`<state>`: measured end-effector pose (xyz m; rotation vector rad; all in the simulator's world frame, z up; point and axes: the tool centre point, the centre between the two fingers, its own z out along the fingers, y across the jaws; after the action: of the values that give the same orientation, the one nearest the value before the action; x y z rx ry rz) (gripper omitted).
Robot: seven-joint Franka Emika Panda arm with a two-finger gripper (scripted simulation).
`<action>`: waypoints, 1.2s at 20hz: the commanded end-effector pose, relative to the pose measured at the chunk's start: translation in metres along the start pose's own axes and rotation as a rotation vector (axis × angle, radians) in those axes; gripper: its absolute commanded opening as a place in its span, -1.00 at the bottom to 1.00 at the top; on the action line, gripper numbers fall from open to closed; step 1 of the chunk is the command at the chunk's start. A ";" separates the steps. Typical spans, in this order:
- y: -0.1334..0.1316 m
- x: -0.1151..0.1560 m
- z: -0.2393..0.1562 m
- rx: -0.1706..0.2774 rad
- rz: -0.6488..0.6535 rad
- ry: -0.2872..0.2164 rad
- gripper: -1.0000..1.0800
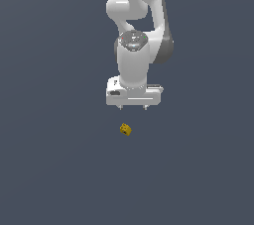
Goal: Pick up the object and move it to a goal position.
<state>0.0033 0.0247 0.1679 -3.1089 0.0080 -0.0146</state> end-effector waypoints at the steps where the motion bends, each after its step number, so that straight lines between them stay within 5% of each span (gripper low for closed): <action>1: -0.002 0.000 -0.001 0.002 -0.002 0.000 0.92; 12: 0.002 0.003 0.007 -0.004 -0.081 -0.002 0.92; 24: 0.010 0.011 0.031 -0.019 -0.354 -0.010 0.92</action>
<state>0.0136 0.0164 0.1409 -3.0914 -0.4782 -0.0097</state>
